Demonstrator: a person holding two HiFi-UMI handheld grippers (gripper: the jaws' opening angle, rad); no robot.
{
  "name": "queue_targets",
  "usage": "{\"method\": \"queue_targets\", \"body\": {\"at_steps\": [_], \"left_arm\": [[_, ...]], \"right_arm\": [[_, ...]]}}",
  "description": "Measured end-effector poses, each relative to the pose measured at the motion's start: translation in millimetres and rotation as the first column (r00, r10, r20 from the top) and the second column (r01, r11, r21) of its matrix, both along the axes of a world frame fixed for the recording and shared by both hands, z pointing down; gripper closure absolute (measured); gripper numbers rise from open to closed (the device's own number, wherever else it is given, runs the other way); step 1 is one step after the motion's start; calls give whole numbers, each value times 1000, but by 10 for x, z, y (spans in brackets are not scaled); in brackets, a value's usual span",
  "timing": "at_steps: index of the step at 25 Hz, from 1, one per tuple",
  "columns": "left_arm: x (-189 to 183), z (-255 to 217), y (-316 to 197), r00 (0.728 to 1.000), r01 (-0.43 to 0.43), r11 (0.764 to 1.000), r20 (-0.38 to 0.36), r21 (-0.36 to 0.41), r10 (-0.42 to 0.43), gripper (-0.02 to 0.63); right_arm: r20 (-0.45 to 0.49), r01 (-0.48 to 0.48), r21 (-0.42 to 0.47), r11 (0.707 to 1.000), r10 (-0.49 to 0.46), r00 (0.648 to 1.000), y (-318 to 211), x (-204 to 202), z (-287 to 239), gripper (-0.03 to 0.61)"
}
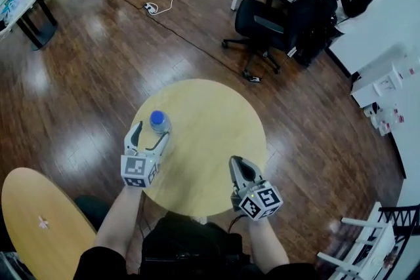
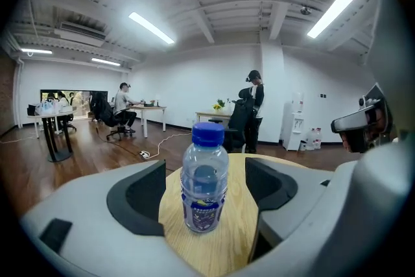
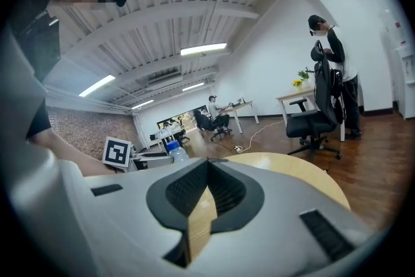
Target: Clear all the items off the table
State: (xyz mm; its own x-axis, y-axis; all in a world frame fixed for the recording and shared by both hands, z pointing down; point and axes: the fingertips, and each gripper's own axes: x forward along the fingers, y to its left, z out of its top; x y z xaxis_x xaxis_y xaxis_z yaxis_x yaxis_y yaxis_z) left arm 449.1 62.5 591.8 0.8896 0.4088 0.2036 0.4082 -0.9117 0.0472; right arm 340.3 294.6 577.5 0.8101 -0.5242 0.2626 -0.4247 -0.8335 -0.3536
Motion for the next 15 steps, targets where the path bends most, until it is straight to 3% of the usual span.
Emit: {"method": "queue_targets", "body": {"at_steps": [4,7,15], "left_arm": [[-237,-429,-65,997,52,997,-61,-52,-55,236],[-495,-804,-87,985,91,993,-142,-79,-101,351],[-1427,-1337,-70,950,157,977,-248,-145,-190,453]], "right_arm": [[-81,18,-11,1000,-19,997,122,14,-299,575],[-160,36,-13,999,-38,986,183,-33,-618,575],[-337,92,-44,995,-102,936,212,-422,-1183,575]]}}
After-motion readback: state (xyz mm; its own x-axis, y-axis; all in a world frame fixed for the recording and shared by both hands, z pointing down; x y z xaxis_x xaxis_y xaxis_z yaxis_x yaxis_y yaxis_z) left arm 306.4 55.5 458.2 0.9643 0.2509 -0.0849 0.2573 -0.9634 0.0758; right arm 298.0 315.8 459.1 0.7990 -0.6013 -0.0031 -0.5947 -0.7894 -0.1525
